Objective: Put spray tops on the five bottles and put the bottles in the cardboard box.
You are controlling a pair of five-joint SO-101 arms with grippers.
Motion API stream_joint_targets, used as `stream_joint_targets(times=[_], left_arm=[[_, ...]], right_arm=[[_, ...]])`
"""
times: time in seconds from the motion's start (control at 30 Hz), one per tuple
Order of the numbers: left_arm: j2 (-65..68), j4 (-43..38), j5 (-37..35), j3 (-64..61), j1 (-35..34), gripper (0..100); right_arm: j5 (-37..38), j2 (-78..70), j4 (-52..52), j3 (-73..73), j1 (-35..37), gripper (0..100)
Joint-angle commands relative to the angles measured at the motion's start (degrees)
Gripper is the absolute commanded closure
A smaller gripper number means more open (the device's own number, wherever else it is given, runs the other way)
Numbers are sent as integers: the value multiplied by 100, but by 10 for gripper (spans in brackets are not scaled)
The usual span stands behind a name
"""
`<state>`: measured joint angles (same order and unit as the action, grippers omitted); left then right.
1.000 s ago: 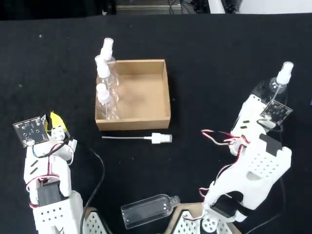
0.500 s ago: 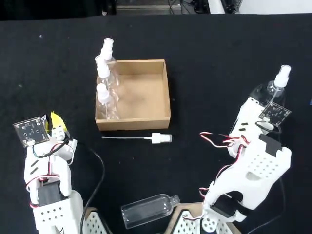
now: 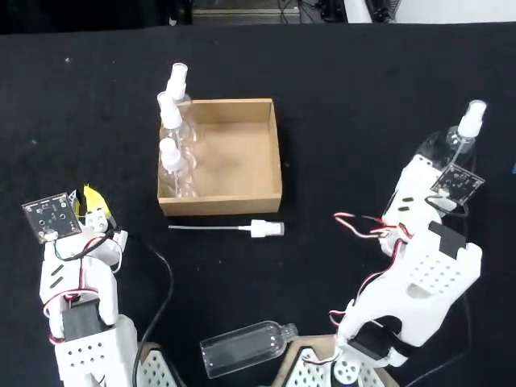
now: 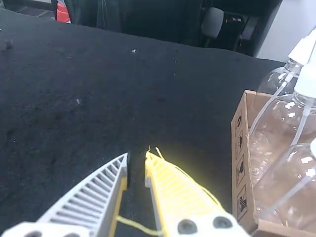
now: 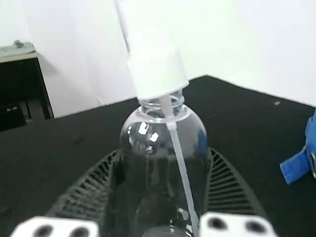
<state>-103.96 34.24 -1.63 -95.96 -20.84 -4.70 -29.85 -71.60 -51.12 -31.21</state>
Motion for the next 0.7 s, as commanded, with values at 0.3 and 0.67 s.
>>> stream_joint_targets(times=[0.3,0.67], left_arm=[[-53,18,44,-136,-66,942],[-53,18,44,-136,-66,942]], right_arm=[[0,-954,-1143,875,62,832],[9,-1218,-1143,866,79,831]])
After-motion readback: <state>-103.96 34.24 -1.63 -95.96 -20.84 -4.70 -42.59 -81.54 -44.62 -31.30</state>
